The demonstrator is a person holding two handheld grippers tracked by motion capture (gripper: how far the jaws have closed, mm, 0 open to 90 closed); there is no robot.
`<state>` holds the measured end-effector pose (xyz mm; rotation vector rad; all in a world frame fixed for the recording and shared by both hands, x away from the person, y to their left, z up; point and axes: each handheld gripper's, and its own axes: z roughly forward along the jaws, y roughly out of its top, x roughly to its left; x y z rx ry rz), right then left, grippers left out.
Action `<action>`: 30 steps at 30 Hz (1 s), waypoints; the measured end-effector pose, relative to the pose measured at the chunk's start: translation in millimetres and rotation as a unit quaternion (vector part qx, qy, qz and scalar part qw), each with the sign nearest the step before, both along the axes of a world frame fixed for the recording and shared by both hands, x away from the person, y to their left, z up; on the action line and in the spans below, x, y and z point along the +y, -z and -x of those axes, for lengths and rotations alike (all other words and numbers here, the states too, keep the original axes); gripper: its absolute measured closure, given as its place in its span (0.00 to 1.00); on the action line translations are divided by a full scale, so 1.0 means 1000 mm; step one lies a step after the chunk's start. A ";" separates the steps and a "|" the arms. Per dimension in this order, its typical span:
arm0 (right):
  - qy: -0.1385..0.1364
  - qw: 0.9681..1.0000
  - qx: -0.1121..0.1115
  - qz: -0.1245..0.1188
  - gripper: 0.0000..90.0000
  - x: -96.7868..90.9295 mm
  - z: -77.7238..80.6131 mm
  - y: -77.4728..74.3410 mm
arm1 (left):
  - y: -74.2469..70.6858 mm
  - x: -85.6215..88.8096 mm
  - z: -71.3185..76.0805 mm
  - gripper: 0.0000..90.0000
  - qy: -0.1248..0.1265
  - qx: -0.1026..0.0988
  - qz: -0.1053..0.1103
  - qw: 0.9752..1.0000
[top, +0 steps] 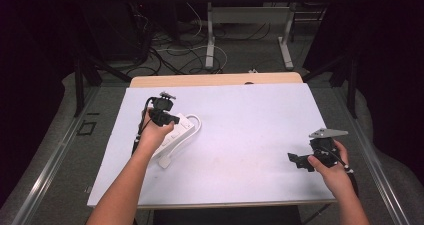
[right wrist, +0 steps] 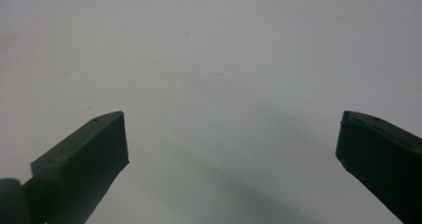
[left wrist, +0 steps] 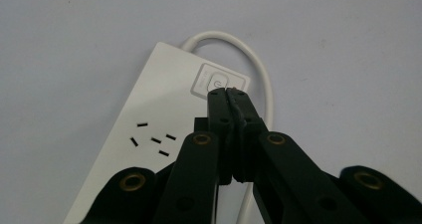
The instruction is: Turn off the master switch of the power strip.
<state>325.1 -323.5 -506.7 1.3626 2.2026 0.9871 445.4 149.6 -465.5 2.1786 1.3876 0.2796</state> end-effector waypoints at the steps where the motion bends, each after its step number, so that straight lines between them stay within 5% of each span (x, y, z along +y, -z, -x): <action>1: 0.001 1.000 0.000 0.000 0.00 0.000 0.000 0.000 | 0.002 -0.002 -0.002 1.00 -0.002 0.004 0.001 1.000; 30: -0.002 1.000 0.002 0.001 0.00 0.000 -0.001 0.002 | 0.029 -0.018 -0.021 1.00 -0.020 0.017 -0.004 1.000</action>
